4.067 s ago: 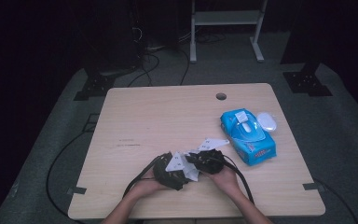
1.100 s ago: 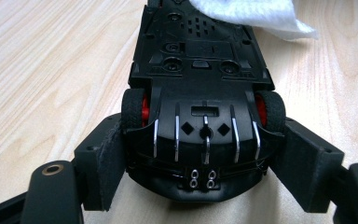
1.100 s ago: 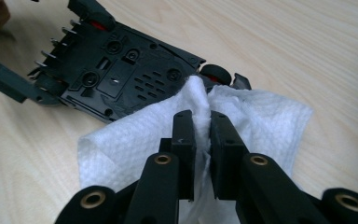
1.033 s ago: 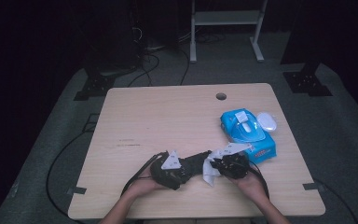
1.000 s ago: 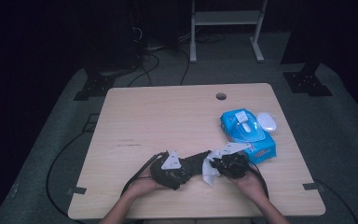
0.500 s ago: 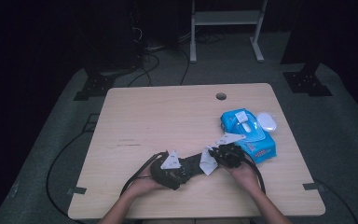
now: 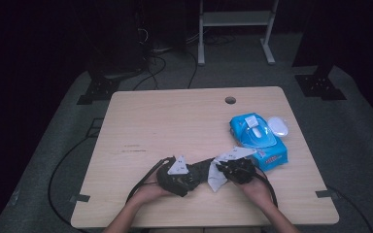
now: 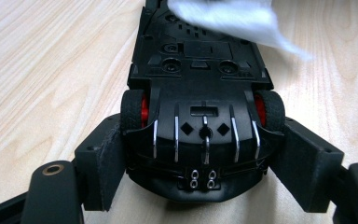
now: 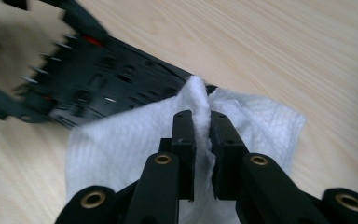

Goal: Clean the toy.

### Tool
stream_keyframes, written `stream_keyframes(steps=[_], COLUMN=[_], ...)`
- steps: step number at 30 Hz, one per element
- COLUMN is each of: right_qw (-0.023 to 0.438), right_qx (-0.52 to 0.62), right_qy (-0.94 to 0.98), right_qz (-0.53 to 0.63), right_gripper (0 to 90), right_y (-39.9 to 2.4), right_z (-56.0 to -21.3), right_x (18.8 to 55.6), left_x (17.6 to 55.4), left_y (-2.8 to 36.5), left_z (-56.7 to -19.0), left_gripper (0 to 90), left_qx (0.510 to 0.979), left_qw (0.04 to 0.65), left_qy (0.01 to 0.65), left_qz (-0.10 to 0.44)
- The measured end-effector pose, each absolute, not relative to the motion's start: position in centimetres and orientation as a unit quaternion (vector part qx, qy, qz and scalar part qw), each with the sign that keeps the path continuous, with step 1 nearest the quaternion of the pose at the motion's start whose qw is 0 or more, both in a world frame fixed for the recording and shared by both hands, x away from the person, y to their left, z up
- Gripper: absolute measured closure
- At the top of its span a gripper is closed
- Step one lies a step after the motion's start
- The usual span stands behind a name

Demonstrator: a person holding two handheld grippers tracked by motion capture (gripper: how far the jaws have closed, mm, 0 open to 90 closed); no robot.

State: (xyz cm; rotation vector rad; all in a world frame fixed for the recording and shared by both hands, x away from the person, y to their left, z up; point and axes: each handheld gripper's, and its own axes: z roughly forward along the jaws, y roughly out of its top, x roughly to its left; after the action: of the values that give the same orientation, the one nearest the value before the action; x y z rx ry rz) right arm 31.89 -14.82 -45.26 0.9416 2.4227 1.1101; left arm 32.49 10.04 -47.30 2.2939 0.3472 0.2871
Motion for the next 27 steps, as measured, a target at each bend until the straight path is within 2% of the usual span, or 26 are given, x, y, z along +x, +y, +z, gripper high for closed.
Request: stream_keyframes(steps=[3, 9, 12, 15, 17, 24, 27], right_qw=[0.146, 0.09, 0.1, 0.111, 0.097, 0.113, 0.148], right_qx=[0.297, 0.257, 0.242, 0.268, 0.286, 0.281, 0.294], right_qy=[0.854, 0.856, 0.863, 0.854, 0.845, 0.847, 0.844], right_qz=[0.401, 0.44, 0.431, 0.432, 0.441, 0.437, 0.424], right_gripper=[81.2, 81.3, 81.2, 81.2, 81.2, 81.4, 81.4], right_y=[-12.6, -9.0, -8.2, -9.1, -9.7, -7.7, -8.2], right_z=[-45.1, -44.6, -44.5, -44.6, -44.7, -44.4, -44.2], right_x=[31.4, 30.9, 30.9, 31.4, 31.7, 32.8, 33.7], left_x=[32.5, 32.5, 32.5, 32.5, 32.4, 32.4, 32.6], left_y=[9.9, 9.9, 10.0, 9.9, 9.9, 9.8, 10.0], left_z=[-47.2, -47.1, -47.1, -47.2, -47.2, -47.2, -47.2], left_gripper=[24.3, 24.3, 24.3, 24.3, 24.3, 24.3, 24.3], left_qx=[0.902, 0.903, 0.903, 0.901, 0.902, 0.902, 0.9], left_qw=[0.391, 0.39, 0.391, 0.393, 0.392, 0.389, 0.394], left_qy=[0.14, 0.144, 0.143, 0.144, 0.144, 0.144, 0.147], left_qz=[0.114, 0.111, 0.11, 0.112, 0.112, 0.117, 0.115])
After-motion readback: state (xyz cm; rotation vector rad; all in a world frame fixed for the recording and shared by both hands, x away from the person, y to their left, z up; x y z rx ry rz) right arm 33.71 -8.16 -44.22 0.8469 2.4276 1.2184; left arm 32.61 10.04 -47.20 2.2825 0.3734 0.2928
